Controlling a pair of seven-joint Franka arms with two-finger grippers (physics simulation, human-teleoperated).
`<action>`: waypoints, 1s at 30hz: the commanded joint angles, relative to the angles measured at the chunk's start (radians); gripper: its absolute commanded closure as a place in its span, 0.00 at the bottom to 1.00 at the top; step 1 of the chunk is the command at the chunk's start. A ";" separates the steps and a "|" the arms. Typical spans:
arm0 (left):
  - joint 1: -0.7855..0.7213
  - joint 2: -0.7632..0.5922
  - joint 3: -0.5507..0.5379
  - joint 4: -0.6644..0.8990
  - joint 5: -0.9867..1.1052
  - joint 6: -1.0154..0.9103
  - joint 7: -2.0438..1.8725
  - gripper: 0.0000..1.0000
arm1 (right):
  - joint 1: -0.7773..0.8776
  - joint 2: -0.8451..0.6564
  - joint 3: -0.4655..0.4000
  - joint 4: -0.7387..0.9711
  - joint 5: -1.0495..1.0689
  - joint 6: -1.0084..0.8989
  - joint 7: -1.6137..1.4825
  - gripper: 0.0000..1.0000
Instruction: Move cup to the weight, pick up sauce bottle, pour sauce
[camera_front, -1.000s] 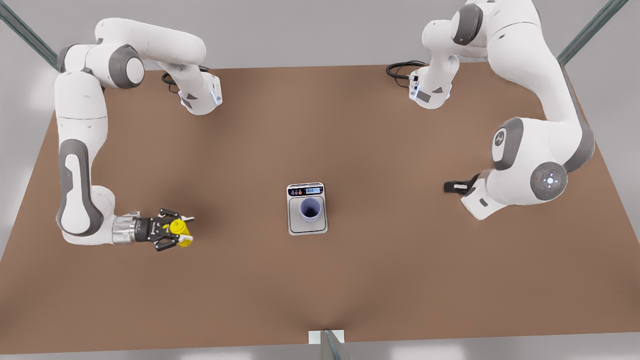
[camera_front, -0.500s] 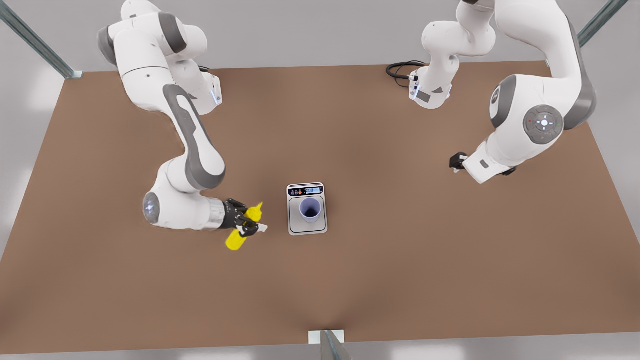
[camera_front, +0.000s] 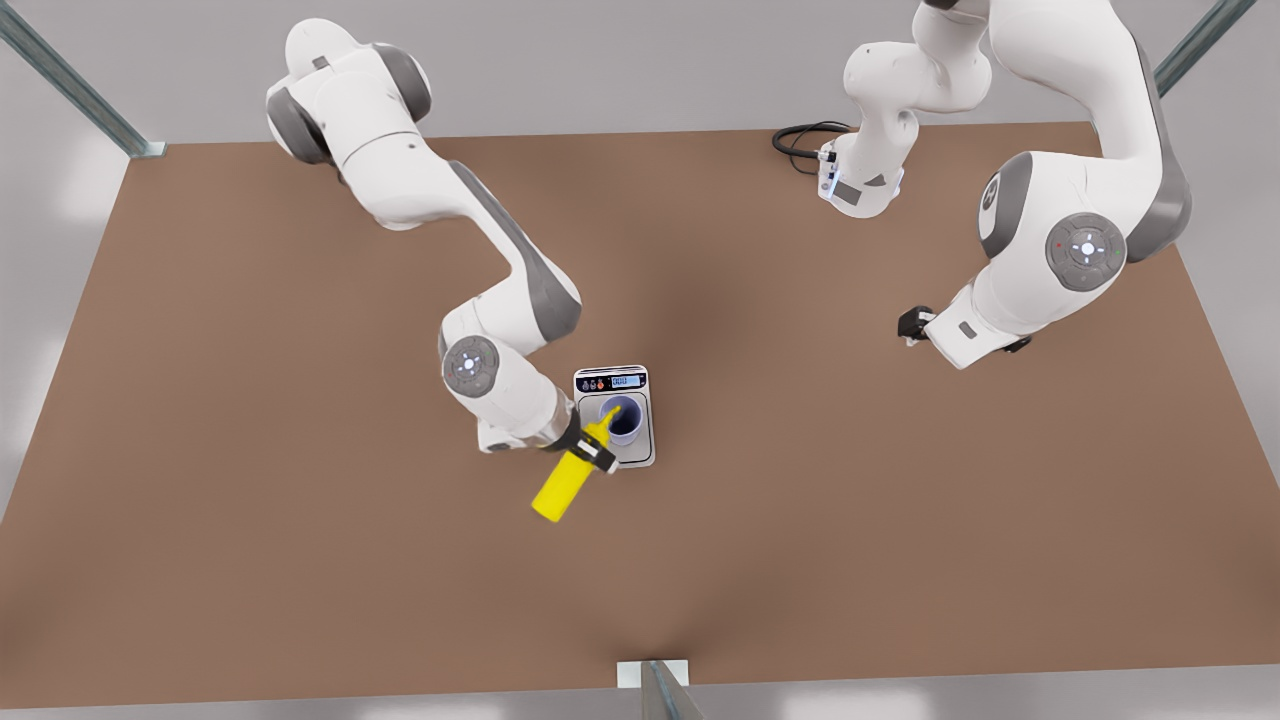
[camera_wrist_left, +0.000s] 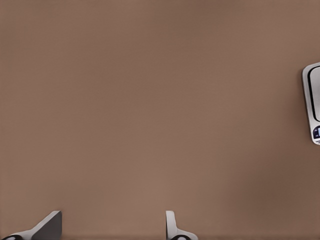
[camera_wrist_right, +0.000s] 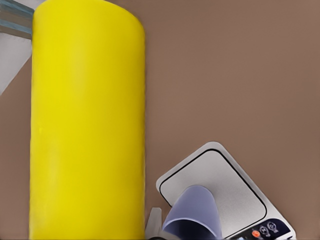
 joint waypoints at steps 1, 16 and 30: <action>0.000 0.000 0.000 0.000 0.000 0.001 -0.001 0.00 | 0.002 -0.003 0.001 -0.006 0.047 0.045 -0.033 0.79; 0.000 0.015 0.000 0.000 -0.001 0.010 -0.001 0.00 | 0.126 0.017 0.007 -0.114 -0.596 0.196 0.162 0.79; 0.000 0.015 0.000 0.002 -0.001 0.010 -0.004 0.00 | 0.146 0.023 0.049 -0.191 -0.958 0.194 0.438 0.79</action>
